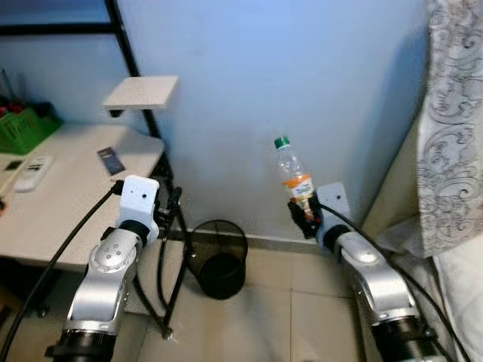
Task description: Clean up the room
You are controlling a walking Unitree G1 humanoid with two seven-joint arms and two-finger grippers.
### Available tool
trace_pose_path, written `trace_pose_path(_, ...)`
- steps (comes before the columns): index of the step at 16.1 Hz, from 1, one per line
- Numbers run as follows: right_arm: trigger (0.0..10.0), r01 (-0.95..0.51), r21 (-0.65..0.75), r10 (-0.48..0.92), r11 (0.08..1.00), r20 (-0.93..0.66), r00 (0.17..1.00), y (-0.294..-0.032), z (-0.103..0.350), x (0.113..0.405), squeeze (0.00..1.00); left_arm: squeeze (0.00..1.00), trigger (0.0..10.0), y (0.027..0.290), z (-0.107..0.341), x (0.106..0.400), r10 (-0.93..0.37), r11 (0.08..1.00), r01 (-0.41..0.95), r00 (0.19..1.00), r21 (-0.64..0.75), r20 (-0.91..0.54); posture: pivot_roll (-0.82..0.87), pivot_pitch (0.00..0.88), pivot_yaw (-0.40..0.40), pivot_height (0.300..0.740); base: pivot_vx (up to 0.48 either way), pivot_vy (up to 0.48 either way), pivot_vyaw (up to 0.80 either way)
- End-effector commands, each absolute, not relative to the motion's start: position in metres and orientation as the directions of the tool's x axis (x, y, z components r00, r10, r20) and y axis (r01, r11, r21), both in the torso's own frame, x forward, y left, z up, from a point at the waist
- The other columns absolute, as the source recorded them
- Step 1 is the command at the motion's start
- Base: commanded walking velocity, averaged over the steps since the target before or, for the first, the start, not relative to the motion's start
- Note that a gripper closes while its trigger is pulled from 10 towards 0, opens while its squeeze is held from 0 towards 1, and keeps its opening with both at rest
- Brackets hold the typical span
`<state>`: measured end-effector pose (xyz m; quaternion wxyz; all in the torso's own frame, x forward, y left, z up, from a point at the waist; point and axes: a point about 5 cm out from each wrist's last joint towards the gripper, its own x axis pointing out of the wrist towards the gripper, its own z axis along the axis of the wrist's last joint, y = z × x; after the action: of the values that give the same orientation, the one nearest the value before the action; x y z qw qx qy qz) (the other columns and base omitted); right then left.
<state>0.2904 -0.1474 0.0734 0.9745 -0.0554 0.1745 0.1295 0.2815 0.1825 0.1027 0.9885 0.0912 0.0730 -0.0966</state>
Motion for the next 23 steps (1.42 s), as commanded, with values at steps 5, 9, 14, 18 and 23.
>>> trace_pose_path(5, 10.0, -0.266, -0.075, 0.229, 0.961, -0.327, 0.917, -0.1464, 0.0795, 0.2933, 0.00, 0.00, 10.0, 0.1838, 0.1067, 0.2826, -0.189, 0.959, 0.217, 0.969, 0.184, -0.157, 0.00, 0.000, 0.072, 0.740, 0.306, 0.000, 0.00)
trace_pose_path(9, 10.0, -0.266, -0.076, 0.228, 0.961, -0.329, 0.917, -0.1466, 0.0792, 0.2937, 0.00, 0.00, 10.0, 0.1831, 0.1064, 0.2828, -0.196, 0.957, 0.224, 0.968, 0.186, -0.160, 0.00, 0.000, 0.073, 0.740, 0.307, 0.000, 0.00)
trace_pose_path(14, 10.0, -0.270, -0.081, 0.230, 0.959, -0.331, 0.915, -0.1464, 0.0789, 0.2940, 0.00, 0.00, 10.0, 0.1824, 0.1059, 0.2827, -0.199, 0.956, 0.228, 0.966, 0.185, -0.163, 0.00, 0.000, 0.073, 0.740, 0.308, 0.000, 0.00)
trace_pose_path(18, 10.0, -0.284, -0.100, 0.236, 0.954, -0.338, 0.911, -0.1455, 0.0790, 0.2939, 0.00, 0.00, 10.0, 0.1824, 0.1062, 0.2827, -0.201, 0.955, 0.230, 0.966, 0.185, -0.163, 0.00, 0.000, 0.073, 0.740, 0.307, 0.000, 0.00)
trace_pose_path(23, 10.0, -0.320, -0.138, 0.255, 0.937, -0.355, 0.899, -0.1440, 0.0788, 0.2941, 0.00, 0.00, 10.0, 0.1821, 0.1066, 0.2835, -0.205, 0.954, 0.235, 0.965, 0.188, -0.166, 0.00, 0.000, 0.077, 0.740, 0.309, 0.000, 0.74)
